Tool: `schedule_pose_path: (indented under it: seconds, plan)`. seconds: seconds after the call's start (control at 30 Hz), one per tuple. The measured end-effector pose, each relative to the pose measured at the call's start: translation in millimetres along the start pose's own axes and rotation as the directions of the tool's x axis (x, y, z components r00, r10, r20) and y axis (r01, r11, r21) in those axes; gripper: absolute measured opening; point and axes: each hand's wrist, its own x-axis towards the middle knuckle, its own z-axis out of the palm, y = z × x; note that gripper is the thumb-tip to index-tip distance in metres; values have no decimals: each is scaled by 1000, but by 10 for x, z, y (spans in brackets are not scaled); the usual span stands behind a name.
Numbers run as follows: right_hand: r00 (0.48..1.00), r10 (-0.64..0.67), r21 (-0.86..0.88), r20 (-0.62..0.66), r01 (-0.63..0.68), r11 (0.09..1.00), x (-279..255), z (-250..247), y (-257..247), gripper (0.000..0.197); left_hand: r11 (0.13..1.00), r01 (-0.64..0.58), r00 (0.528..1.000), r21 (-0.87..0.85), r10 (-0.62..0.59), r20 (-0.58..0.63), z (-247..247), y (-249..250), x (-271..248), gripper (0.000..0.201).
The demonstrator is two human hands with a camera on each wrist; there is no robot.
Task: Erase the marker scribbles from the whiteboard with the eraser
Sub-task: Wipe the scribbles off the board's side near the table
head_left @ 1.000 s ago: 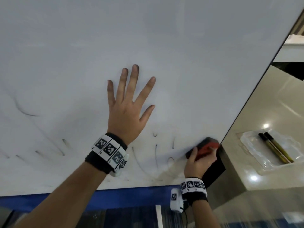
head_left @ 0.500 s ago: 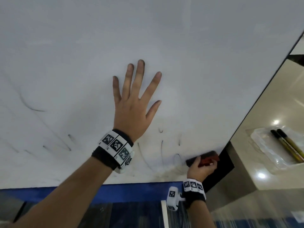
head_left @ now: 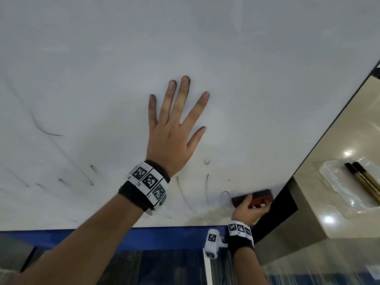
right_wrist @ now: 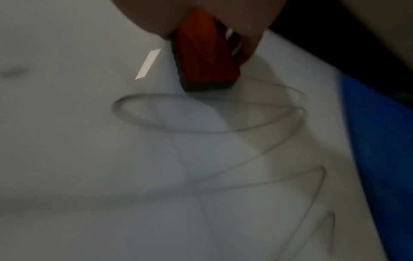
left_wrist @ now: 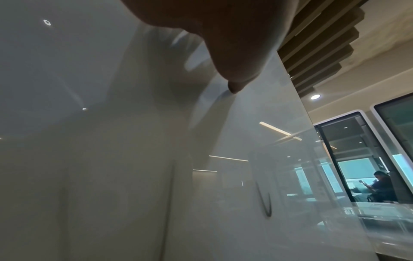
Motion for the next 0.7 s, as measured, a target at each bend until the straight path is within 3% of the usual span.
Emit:
schedule_pose_path:
  seconds: [0.03, 0.1, 0.13, 0.2, 0.27, 0.3, 0.37, 0.43, 0.53, 0.6, 0.7]
  plan:
    - [982, 181, 62, -57, -177, 982, 44, -9, 33, 64, 1000, 2, 1000, -5, -2, 0, -5, 6, -8, 63]
    - [937, 329, 151, -115, -311, 938, 35, 28, -46, 64, 1000, 7, 1000, -4, -7, 0, 9, 16, -26, 63]
    - [961, 254, 147, -104, -238, 960, -13, 76, -144, 62, 1000, 10, 1000, -1, -10, -3, 19, 19, -24, 63]
    - [999, -34, 133, 42, 28, 991, -207, 177, -358, 57, 1000, 20, 1000, -12, -20, -5, 37, 37, -20, 63]
    - [930, -266, 74, 252, 256, 964, -433, 204, -507, 50, 999, 28, 1000, -21, -28, -4, 54, 50, -24, 62]
    - [906, -297, 36, 302, 301, 953, -461, 196, -481, 49, 999, 29, 1000, -20, -29, -6, 63, 54, -26, 62]
    - [932, -247, 5, 264, 255, 967, -421, 130, -341, 52, 999, 24, 1000, -24, -24, -13, 73, 50, -37, 62]
    - [977, -82, 3, 198, 83, 997, -318, 35, -188, 54, 1000, 13, 1000, -23, -13, -16, 70, 41, -38, 63]
    - [977, 170, 6, 133, -172, 985, -353, 96, -249, 49, 1000, -1, 1000, -17, 1, -4, 28, 39, -20, 62]
    - [980, 89, 49, 177, -99, 994, -545, 258, -553, 43, 1000, 6, 1000, -22, -6, 11, -4, 37, -45, 64]
    - [928, -191, 95, 319, 169, 981, -866, 471, -961, 44, 998, -23, 999, -59, 26, 38, -101, 6, -71, 70]
